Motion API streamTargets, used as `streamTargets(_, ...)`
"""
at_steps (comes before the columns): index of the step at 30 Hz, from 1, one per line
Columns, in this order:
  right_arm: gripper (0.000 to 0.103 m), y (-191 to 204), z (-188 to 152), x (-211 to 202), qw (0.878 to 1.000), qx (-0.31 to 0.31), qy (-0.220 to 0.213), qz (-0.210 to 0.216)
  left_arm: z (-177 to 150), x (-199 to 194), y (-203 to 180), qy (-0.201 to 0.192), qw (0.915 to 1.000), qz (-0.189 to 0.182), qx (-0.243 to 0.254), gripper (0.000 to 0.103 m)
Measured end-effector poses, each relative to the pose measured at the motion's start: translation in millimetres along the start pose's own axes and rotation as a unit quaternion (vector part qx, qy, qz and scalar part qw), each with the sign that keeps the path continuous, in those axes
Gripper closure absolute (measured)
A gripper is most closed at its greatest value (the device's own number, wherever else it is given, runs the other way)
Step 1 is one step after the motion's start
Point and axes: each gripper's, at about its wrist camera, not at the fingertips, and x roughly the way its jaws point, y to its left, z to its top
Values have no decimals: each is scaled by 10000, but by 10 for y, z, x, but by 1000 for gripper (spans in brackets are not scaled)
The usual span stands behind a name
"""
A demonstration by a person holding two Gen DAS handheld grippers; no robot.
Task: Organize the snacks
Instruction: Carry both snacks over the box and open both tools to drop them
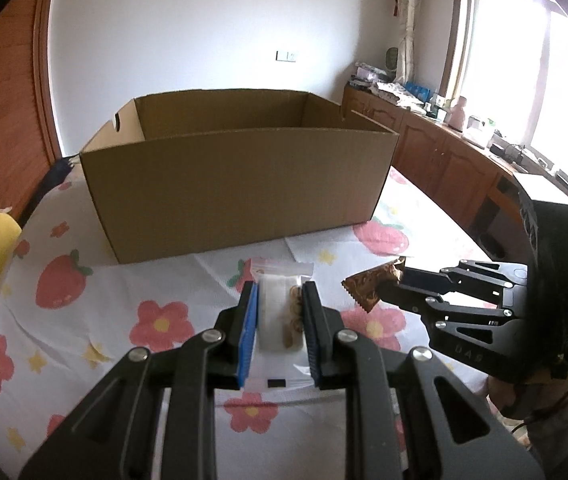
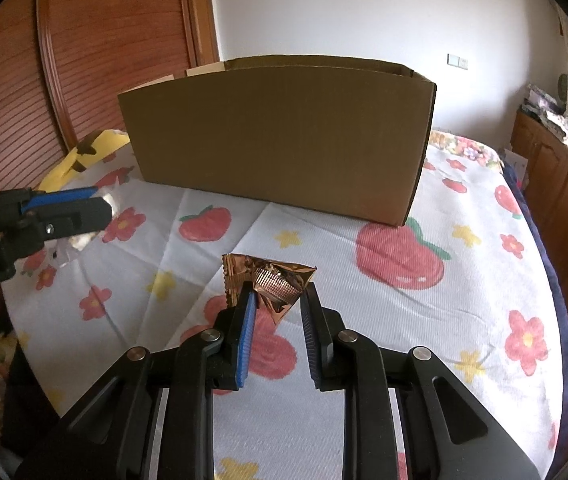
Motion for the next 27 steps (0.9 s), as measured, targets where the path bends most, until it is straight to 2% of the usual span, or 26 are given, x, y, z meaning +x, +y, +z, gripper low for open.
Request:
streamTargets(6, 82, -13, 159, -120, 9998, 10, -149, 110, 164, -48, 59, -136, 9999, 43, 74, 83)
streamTargets(16, 82, 16, 774, -360, 9972, -301, -678, 55, 613, -78, 232, -422, 9986, 198, 235, 83)
streamTargets(27, 82, -46, 1307, -271, 9942, -409, -997, 53, 1242, 36, 423, -825, 9959, 157, 333, 83)
